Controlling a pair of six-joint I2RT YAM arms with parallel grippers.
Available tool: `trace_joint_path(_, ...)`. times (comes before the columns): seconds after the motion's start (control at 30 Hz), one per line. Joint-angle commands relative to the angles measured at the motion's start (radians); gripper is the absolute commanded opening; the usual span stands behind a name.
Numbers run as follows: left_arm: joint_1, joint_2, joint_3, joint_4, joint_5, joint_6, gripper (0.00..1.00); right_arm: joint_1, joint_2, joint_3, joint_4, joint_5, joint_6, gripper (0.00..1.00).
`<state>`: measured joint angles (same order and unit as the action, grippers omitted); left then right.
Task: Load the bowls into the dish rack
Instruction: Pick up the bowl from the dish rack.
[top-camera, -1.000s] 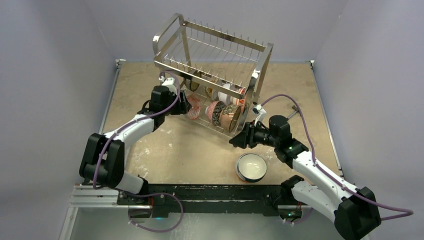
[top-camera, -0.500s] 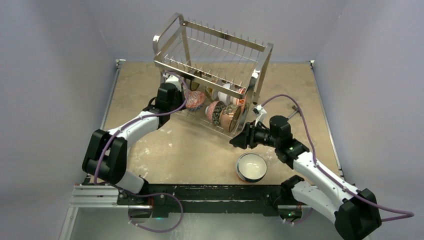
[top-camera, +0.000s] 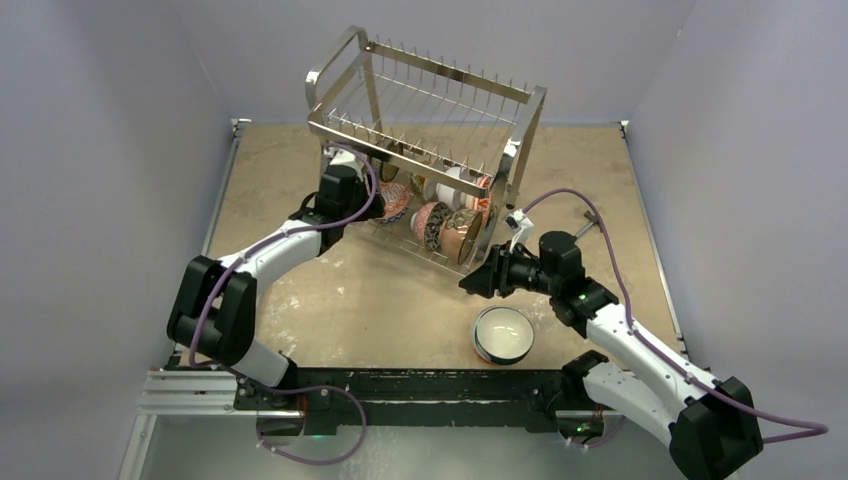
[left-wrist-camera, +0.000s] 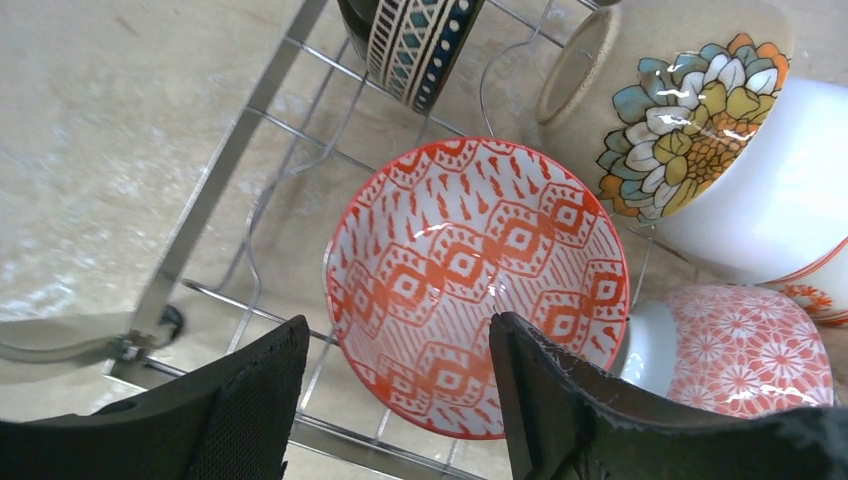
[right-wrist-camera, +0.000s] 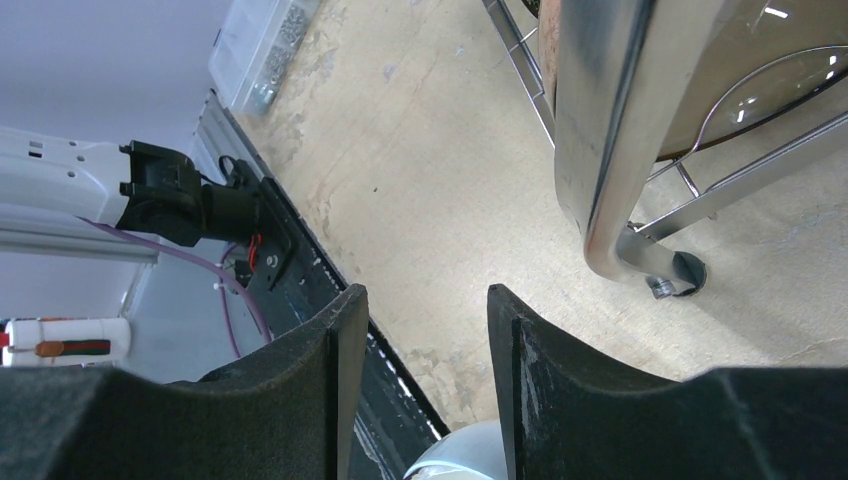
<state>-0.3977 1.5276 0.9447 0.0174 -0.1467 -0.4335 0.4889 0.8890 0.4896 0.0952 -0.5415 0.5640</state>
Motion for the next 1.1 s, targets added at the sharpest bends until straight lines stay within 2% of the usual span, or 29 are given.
trace_joint_path(0.0,-0.003,0.049,0.017,0.025,0.055,-0.186,0.65,0.003,-0.013,0.035,0.012,-0.008,-0.014,0.50)
trace_joint_path(0.13,-0.002,0.103,-0.012,0.084,0.086,-0.299,0.63,0.001,-0.016,0.036,0.009,-0.006,-0.014,0.50)
trace_joint_path(0.23,0.001,0.133,-0.023,0.107,0.085,-0.362,0.57,0.003,-0.024,0.039,-0.003,-0.005,-0.014,0.50)
trace_joint_path(0.3,0.005,0.129,-0.036,0.118,0.071,-0.389,0.49,0.002,-0.032,0.041,-0.011,-0.003,-0.015,0.50)
trace_joint_path(0.53,0.006,-0.029,-0.107,0.104,-0.060,-0.406,0.02,0.002,-0.041,0.037,-0.003,-0.005,-0.007,0.51)
trace_joint_path(0.63,0.006,-0.139,-0.148,0.084,-0.095,-0.389,0.00,0.002,-0.030,0.033,0.023,-0.017,0.002,0.52)
trace_joint_path(0.8,-0.028,-0.287,-0.201,0.025,-0.081,-0.333,0.00,0.003,-0.013,0.028,0.060,-0.045,0.023,0.77)
trace_joint_path(0.9,-0.121,-0.349,-0.200,-0.065,-0.144,-0.300,0.00,0.002,-0.005,0.022,0.086,-0.064,0.038,0.92)
trace_joint_path(1.07,-0.306,-0.419,-0.206,-0.129,-0.250,-0.298,0.00,0.002,0.002,0.007,0.133,-0.098,0.068,0.99)
